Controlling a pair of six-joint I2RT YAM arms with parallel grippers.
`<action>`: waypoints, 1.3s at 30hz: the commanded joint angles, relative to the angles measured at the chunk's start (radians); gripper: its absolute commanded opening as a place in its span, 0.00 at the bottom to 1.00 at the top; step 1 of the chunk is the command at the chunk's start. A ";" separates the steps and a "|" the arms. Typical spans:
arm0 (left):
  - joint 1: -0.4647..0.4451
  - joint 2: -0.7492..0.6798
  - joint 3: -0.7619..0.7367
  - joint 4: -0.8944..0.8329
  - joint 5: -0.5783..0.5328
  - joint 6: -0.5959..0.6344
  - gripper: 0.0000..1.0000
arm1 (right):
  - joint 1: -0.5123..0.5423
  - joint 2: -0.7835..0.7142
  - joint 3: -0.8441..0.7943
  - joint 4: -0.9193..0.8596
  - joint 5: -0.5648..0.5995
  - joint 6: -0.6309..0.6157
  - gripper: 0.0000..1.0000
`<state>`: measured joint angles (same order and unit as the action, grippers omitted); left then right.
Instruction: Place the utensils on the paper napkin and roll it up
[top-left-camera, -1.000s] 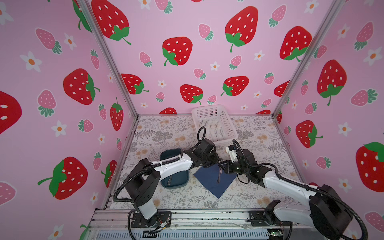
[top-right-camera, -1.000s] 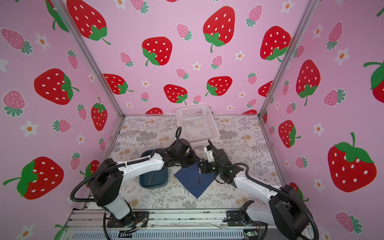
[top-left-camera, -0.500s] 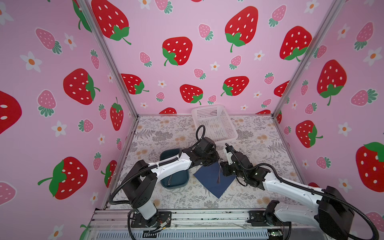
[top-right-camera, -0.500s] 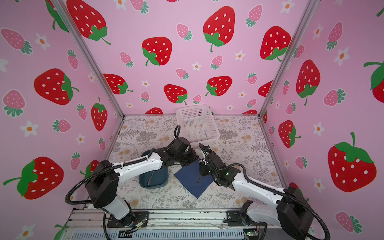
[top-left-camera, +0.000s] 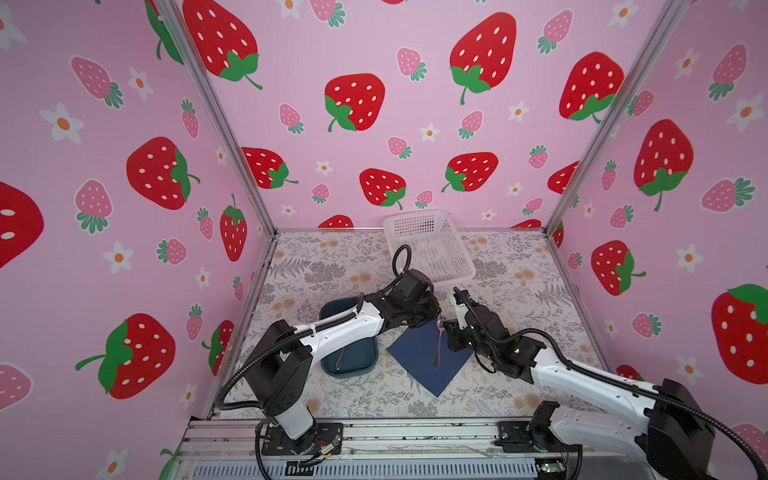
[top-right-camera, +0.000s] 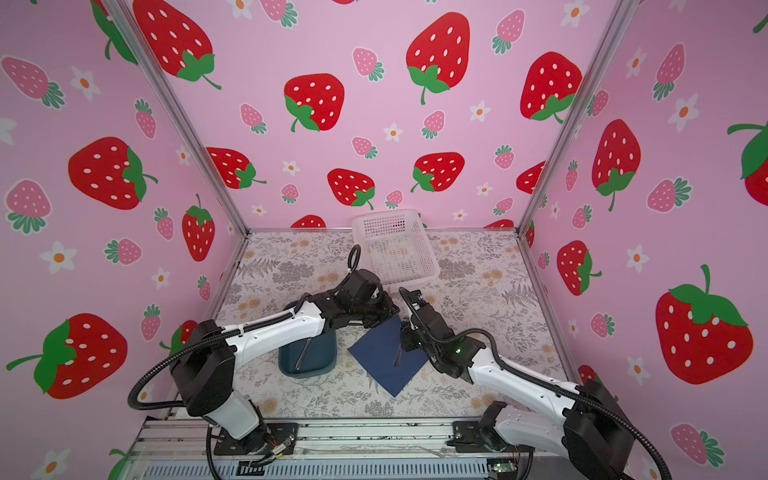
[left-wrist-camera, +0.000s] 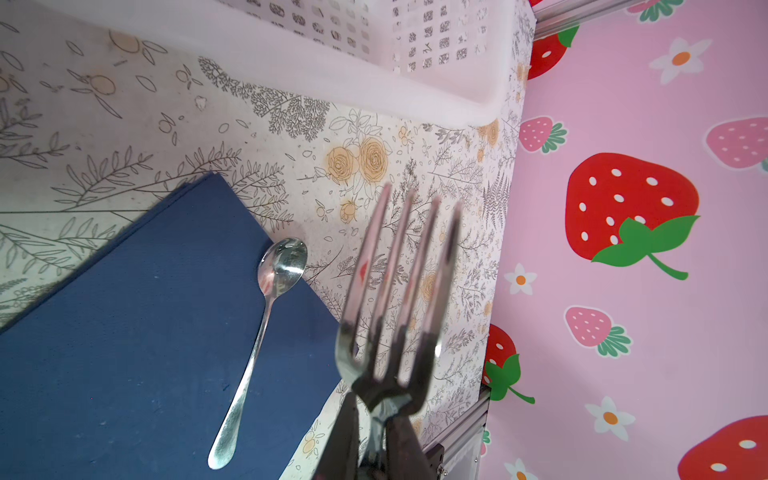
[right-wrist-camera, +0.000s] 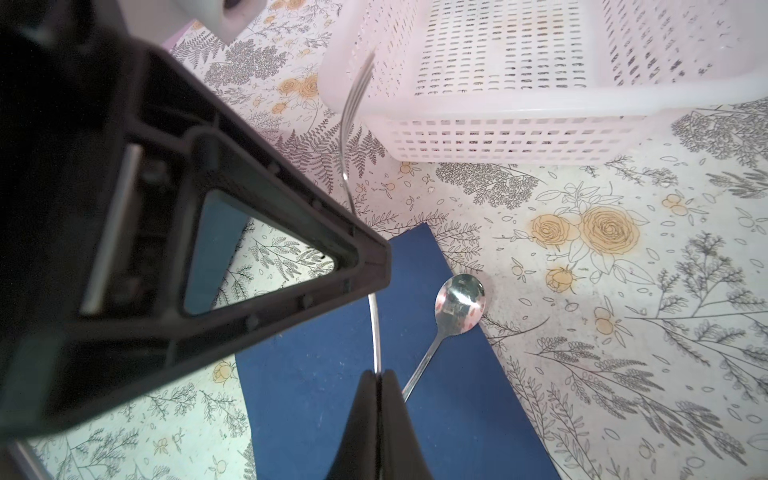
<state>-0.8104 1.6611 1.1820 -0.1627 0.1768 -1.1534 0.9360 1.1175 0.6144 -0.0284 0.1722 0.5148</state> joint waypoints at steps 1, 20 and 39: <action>0.005 0.022 0.037 -0.045 0.000 -0.010 0.15 | 0.017 0.005 0.005 -0.003 0.055 -0.021 0.00; 0.005 0.005 -0.038 0.015 -0.001 0.041 0.00 | 0.024 0.001 -0.023 0.057 -0.071 0.030 0.24; 0.028 -0.075 -0.154 0.280 0.143 0.063 0.00 | -0.253 0.077 -0.177 0.452 -0.782 0.221 0.42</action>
<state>-0.7895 1.5967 1.0386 0.0376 0.2638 -1.0851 0.6888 1.1702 0.4309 0.3405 -0.5037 0.7204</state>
